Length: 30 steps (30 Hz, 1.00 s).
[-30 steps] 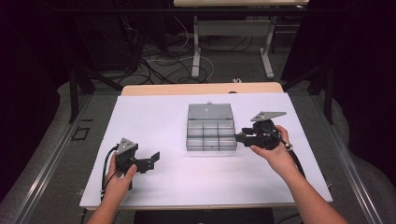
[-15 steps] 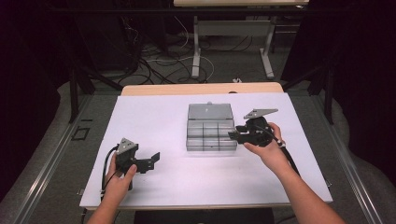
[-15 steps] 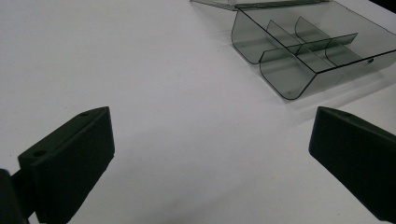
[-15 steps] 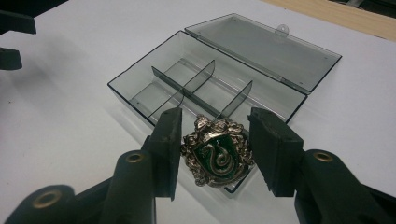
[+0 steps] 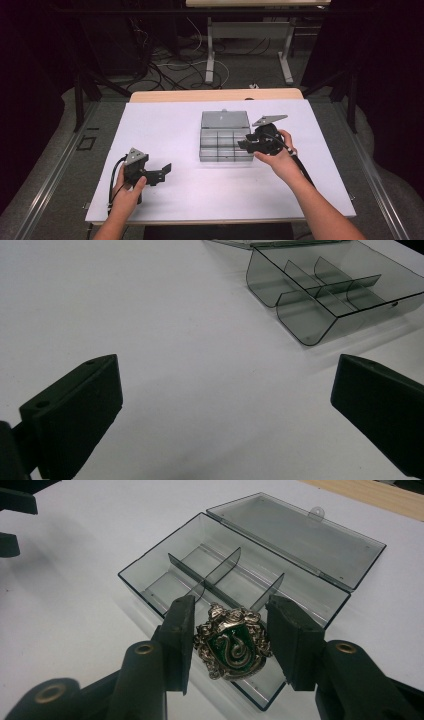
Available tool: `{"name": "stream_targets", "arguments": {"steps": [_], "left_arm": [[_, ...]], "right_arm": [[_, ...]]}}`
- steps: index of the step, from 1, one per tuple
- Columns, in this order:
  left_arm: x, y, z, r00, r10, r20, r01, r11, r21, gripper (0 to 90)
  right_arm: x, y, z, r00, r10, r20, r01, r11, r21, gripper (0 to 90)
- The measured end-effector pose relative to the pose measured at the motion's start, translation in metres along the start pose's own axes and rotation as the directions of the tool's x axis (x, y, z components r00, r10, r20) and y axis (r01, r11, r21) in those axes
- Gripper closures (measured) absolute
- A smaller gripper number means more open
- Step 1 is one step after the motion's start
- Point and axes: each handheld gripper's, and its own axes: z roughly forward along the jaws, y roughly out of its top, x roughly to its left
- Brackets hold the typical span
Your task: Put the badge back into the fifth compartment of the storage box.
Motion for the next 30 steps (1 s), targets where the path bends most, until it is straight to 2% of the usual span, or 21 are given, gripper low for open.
{"name": "stream_targets", "arguments": {"steps": [6, 8, 9, 13, 18, 29, 30], "left_arm": [[0.0, 0.0, -0.001, 1.0, 0.004, -0.001, -0.004, 1.0, -0.002, 0.2], [0.0, 0.0, -0.001, 1.0, -0.001, -0.001, 0.001, 1.0, -0.002, 0.3], [0.0, 0.0, -0.001, 1.0, -0.001, -0.001, 0.001, 1.0, -0.002, 0.3], [0.001, 0.0, -0.001, 1.0, 0.003, -0.001, -0.003, 1.0, -0.001, 0.3], [0.001, 0.0, -0.001, 1.0, 0.003, -0.001, -0.003, 1.0, -0.003, 0.3], [0.001, 0.0, -0.001, 1.0, 0.003, 0.0, -0.003, 1.0, 0.0, 0.3], [0.001, 0.0, -0.001, 1.0, 0.003, 0.001, -0.003, 1.0, 0.0, 0.3]], "right_arm": [[0.003, 0.003, 0.007, 0.9999, -0.015, -0.006, 0.015, 1.0, 0.007, 54.8], [0.005, 0.004, 0.009, 1.0, -0.005, -0.008, 0.005, 1.0, 0.014, 54.8], [0.005, 0.005, 0.01, 0.9998, -0.017, -0.01, 0.017, 1.0, 0.022, 54.8], [0.007, 0.006, 0.015, 0.9999, -0.006, -0.01, 0.006, 1.0, 0.024, 54.8], [0.008, 0.008, 0.023, 0.9995, -0.028, -0.014, 0.028, 0.999, 0.033, 54.9], [0.011, 0.009, 0.032, 0.9999, -0.009, -0.01, 0.009, 0.999, 0.054, 54.8], [0.01, 0.009, 0.033, 0.9996, -0.026, -0.012, 0.026, 0.998, 0.053, 54.8]]}}
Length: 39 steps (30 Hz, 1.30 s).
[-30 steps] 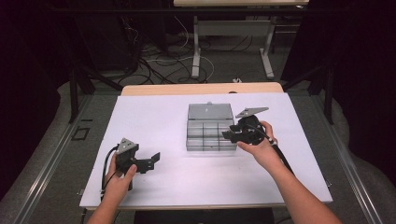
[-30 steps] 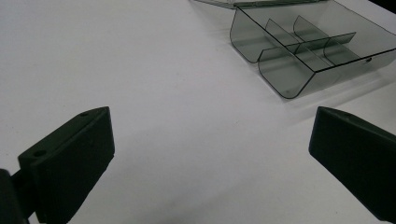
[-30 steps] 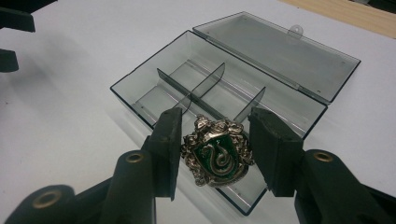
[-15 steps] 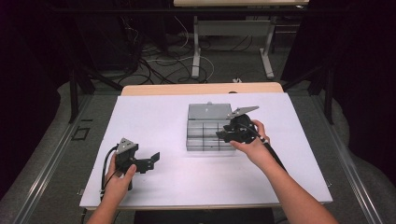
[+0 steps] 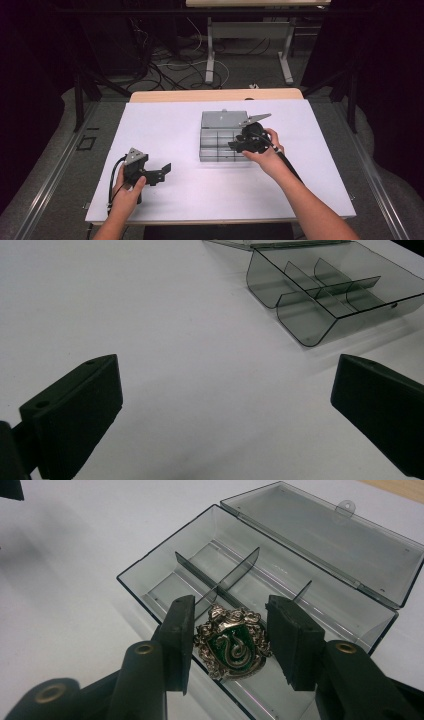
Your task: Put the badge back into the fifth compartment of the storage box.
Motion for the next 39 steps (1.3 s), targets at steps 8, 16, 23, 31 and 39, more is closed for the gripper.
{"name": "stream_targets", "arguments": {"steps": [8, 16, 23, 31, 39], "left_arm": [[-0.001, 0.0, 0.001, 1.0, -0.004, 0.002, 0.004, 1.0, 0.0, 0.3], [0.0, 0.0, 0.001, 1.0, -0.004, 0.001, 0.004, 1.0, 0.002, 0.3], [0.0, 0.0, 0.001, 1.0, -0.002, 0.002, 0.002, 1.0, 0.004, 0.3], [0.001, 0.0, 0.002, 1.0, -0.006, 0.003, 0.006, 1.0, 0.002, 0.3], [0.001, 0.0, 0.001, 1.0, -0.007, 0.005, 0.007, 1.0, -0.002, 0.3]], "right_arm": [[0.0, 0.0, 0.009, 1.0, 0.0, -0.005, 0.0, 1.0, 0.017, 54.8], [0.002, -0.001, 0.018, 1.0, -0.001, 0.0, 0.001, 0.999, 0.053, 54.8], [0.004, -0.001, 0.025, 1.0, 0.0, -0.008, 0.001, 0.998, 0.07, 54.8], [0.007, -0.002, 0.036, 1.0, -0.004, -0.008, 0.004, 0.994, 0.112, 54.8], [0.01, -0.002, 0.045, 1.0, -0.005, 0.001, 0.005, 0.992, 0.127, 54.8]]}}
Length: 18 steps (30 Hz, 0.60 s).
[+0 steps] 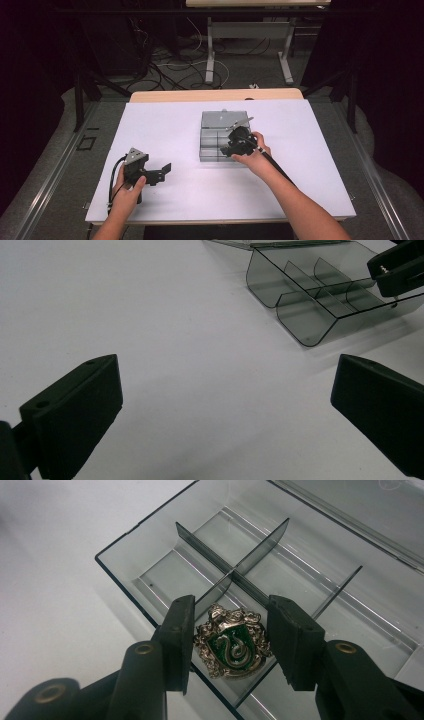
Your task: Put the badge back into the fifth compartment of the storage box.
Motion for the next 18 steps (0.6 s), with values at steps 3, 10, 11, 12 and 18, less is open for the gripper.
{"name": "stream_targets", "arguments": {"steps": [3, 10, 11, 12, 18], "left_arm": [[0.0, 0.0, 0.0, 1.0, 0.0, 0.0, 0.0, 1.0, 0.0, 0.3], [0.0, 0.0, 0.0, 1.0, 0.0, 0.001, 0.0, 1.0, 0.0, 0.3], [0.0, 0.0, 0.0, 1.0, 0.001, 0.001, -0.001, 1.0, 0.0, 0.3], [0.0, 0.0, 0.0, 1.0, 0.001, 0.001, -0.001, 1.0, 0.001, 0.3], [0.0, 0.0, 0.001, 1.0, -0.002, 0.001, 0.002, 1.0, 0.0, 0.3]], "right_arm": [[0.001, 0.0, 0.001, 0.9999, 0.015, 0.0, -0.015, 1.0, 0.028, 54.8], [0.0, 0.001, 0.006, 0.9994, 0.035, 0.003, -0.036, 0.999, 0.042, 54.8], [0.0, 0.0, 0.007, 0.9996, 0.029, -0.001, -0.029, 0.999, 0.037, 54.8], [0.001, 0.001, 0.008, 0.9982, 0.06, 0.005, -0.061, 0.997, 0.041, 54.8], [0.0, 0.0, 0.012, 0.9985, 0.054, 0.007, -0.054, 0.998, 0.025, 54.8]]}}
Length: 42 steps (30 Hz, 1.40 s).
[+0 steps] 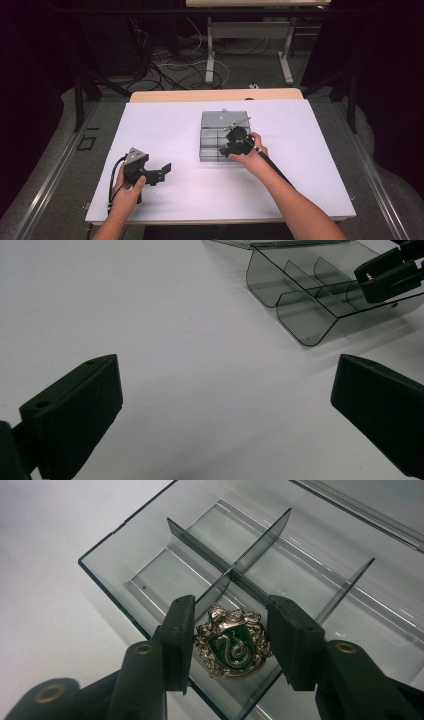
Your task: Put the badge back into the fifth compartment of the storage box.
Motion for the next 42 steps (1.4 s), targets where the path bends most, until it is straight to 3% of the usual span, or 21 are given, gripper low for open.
{"name": "stream_targets", "arguments": {"steps": [1, 2, 3, 6, 8, 13, 14, 25, 28, 29, 33, 35, 36, 42], "left_arm": [[-0.0001, 0.0, 0.0, 1.0, 0.0, 0.0, 0.0, 1.0, 0.0, 0.3], [-0.0001, 0.0001, -0.0002, 1.0, 0.002, 0.001, -0.002, 1.0, 0.003, 0.3], [0.0, 0.0001, -0.0002, 1.0, 0.004, 0.001, -0.004, 1.0, 0.002, 0.3], [0.0003, 0.0, -0.0001, 1.0, 0.0, 0.001, 0.0, 1.0, 0.0, 0.3], [0.0004, -0.0001, 0.0, 1.0, -0.001, 0.001, 0.001, 1.0, 0.0, 0.3], [-0.0002, -0.0002, 0.0006, 1.0, -0.001, -0.001, 0.001, 1.0, -0.006, 0.3], [-0.0001, -0.0003, 0.0006, 1.0, -0.002, -0.001, 0.002, 1.0, -0.006, 0.3], [0.0002, -0.0002, 0.0003, 1.0, -0.002, 0.002, 0.002, 1.0, 0.002, 0.3], [-0.0002, -0.0003, 0.0005, 1.0, 0.001, 0.003, -0.001, 1.0, 0.007, 0.3], [-0.0002, -0.0002, 0.0005, 1.0, 0.001, 0.003, -0.001, 1.0, 0.007, 0.3], [-0.0004, 0.0003, 0.0004, 1.0, -0.001, 0.004, 0.001, 1.0, 0.004, 0.3], [-0.0004, 0.0005, 0.0006, 1.0, 0.0, 0.005, 0.0, 1.0, 0.004, 0.3], [-0.0005, 0.0006, 0.0008, 1.0, 0.0, 0.006, 0.0, 1.0, 0.006, 0.3], [-0.0007, 0.0005, 0.0024, 1.0, 0.002, 0.009, -0.003, 1.0, 0.008, 0.3]], "right_arm": [[-0.0006, 0.0009, -0.0012, 1.0, -0.005, -0.008, 0.006, 1.0, 0.022, 54.8], [-0.0005, -0.0002, 0.0026, 1.0, 0.004, -0.008, -0.005, 1.0, -0.027, 54.8], [0.0002, 0.0014, -0.0001, 0.9999, 0.017, 0.0, -0.017, 1.0, 0.025, 54.8], [-0.0007, 0.0008, 0.0025, 0.9996, 0.028, 0.001, -0.028, 1.0, 0.002, 54.8], [-0.0019, 0.0016, 0.0016, 0.9997, 0.025, -0.003, -0.025, 0.999, 0.025, 54.8], [-0.0033, 0.0011, 0.0045, 0.9992, 0.04, -0.007, -0.04, 0.999, 0.007, 54.8], [-0.0021, 0.0007, 0.0058, 0.9976, 0.069, -0.008, -0.069, 0.998, -0.007, 54.8], [-0.0033, 0.0017, 0.0051, 0.9977, 0.068, -0.005, -0.068, 0.997, 0.026, 54.2], [-0.0036, 0.0024, 0.0041, 0.996, 0.089, -0.009, -0.089, 0.996, 0.026, 50.6], [-0.004, 0.0015, 0.0057, 0.9955, 0.092, -0.022, -0.092, 0.996, -0.013, 50.3], [-0.0039, 0.002, 0.0034, 0.9955, 0.095, -0.009, -0.095, 0.996, -0.001, 48.1], [-0.0048, 0.0006, 0.0047, 0.996, 0.087, -0.02, -0.087, 0.995, -0.038, 47.1], [-0.005, 0.0015, 0.0023, 0.9966, 0.081, -0.016, -0.081, 0.997, -0.006, 46.1], [-0.0028, 0.0015, 0.001, 0.9967, 0.079, -0.014, -0.08, 0.997, -0.009, 39.3]]}}
